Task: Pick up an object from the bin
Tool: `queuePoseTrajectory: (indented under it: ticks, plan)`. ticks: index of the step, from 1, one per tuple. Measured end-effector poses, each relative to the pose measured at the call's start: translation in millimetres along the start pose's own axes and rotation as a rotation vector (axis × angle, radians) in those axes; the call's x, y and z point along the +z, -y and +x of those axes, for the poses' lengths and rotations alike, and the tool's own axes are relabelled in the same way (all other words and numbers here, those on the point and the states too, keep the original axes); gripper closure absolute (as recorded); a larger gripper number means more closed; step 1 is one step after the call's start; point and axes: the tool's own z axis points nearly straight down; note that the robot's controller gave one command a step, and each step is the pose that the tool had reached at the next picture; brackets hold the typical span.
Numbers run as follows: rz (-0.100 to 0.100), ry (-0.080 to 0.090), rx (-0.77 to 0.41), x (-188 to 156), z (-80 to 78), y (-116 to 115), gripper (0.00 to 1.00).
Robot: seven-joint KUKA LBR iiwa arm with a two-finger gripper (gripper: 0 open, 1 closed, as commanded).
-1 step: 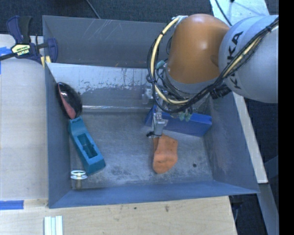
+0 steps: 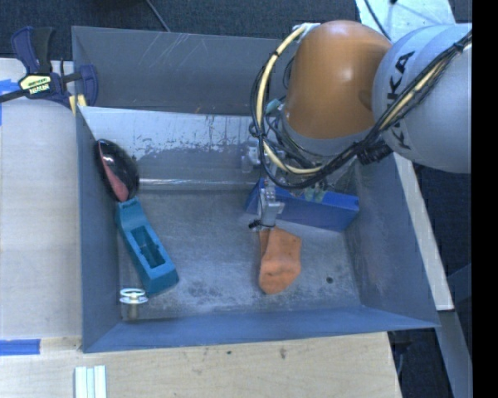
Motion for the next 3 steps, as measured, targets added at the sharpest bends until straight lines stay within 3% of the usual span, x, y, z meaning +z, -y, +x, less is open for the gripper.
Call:
queuePoseTrajectory:
  ticks: [1,2,3]
  plan:
    - [-0.001,0.005,-0.043,30.5,43.8,42.6,0.00]
    - [0.004,-0.006,-0.087,56.8,54.6,65.8,0.00]
    - [0.000,0.001,-0.096,88.1,43.1,63.8,0.00]
